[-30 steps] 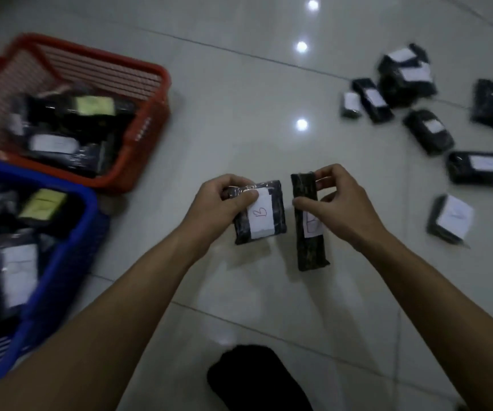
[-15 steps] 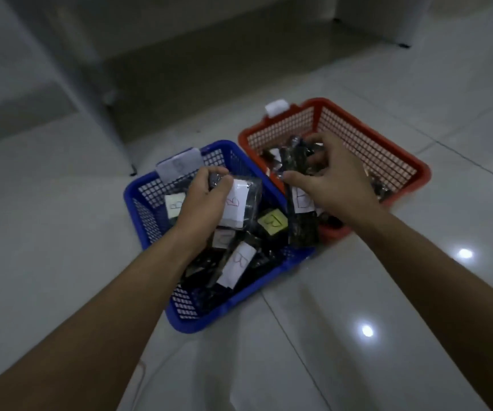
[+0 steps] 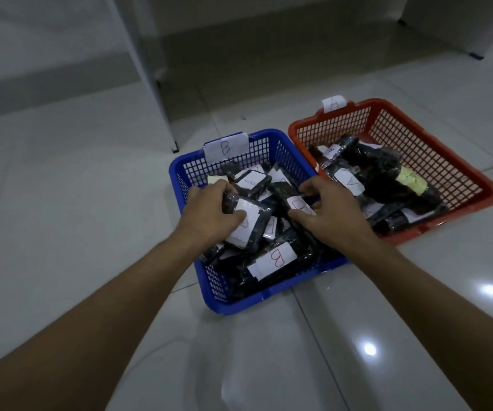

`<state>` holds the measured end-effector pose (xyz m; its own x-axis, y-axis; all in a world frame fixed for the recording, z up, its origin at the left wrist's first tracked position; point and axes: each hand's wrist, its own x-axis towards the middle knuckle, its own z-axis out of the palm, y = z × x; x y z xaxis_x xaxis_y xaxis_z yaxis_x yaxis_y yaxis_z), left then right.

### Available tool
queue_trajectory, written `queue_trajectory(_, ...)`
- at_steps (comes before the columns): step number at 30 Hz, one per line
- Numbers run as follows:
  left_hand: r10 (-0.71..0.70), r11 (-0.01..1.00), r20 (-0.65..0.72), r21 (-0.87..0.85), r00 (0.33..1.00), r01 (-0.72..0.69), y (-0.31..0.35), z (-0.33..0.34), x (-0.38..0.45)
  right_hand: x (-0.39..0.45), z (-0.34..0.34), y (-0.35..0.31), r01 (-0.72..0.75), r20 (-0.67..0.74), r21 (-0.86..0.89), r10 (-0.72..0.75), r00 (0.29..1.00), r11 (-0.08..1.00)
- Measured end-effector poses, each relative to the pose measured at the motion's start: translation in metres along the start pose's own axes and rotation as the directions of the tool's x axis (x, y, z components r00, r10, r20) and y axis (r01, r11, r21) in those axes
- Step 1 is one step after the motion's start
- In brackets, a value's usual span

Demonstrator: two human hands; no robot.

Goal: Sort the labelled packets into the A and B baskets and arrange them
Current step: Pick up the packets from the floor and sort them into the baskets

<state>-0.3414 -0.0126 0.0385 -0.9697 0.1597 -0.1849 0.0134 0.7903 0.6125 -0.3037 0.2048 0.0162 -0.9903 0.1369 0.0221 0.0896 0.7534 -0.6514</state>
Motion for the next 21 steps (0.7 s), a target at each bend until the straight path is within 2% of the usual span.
queue_trajectory(2,0.084,0.976,-0.068,0.208,0.994,-0.068,0.0,0.001,-0.001,-0.007,-0.003,0.001,0.017,-0.041,0.013,-0.016,0.999,1.0)
queue_trajectory(4,0.186,0.939,-0.099,0.31,0.978,-0.147,0.007,0.003,-0.003,-0.014,-0.009,0.002,0.035,-0.101,0.036,-0.032,0.994,0.999)
queue_trajectory(6,0.331,0.898,-0.101,0.34,0.938,-0.28,0.019,0.009,-0.004,-0.026,-0.018,0.006,0.039,-0.17,0.063,-0.027,0.985,0.997)
queue_trajectory(8,0.481,0.847,-0.071,0.296,0.874,-0.442,0.037,0.02,-0.006,-0.044,-0.03,0.014,0.024,-0.244,0.096,0.0,0.97,0.995)
queue_trajectory(12,0.707,0.694,0.058,0.138,0.705,-0.707,0.085,0.065,-0.03,-0.105,-0.059,0.047,-0.049,-0.372,0.148,0.101,0.923,0.988)
queue_trajectory(16,0.774,0.596,0.32,-0.077,0.546,-0.799,0.127,0.136,-0.087,-0.202,-0.084,0.094,-0.264,-0.454,0.128,0.293,0.842,0.956)
queue_trajectory(21,0.749,0.484,0.626,-0.293,0.217,-0.825,0.164,0.219,-0.188,-0.354,-0.107,0.127,-0.551,-0.496,0.188,0.563,0.661,0.813)
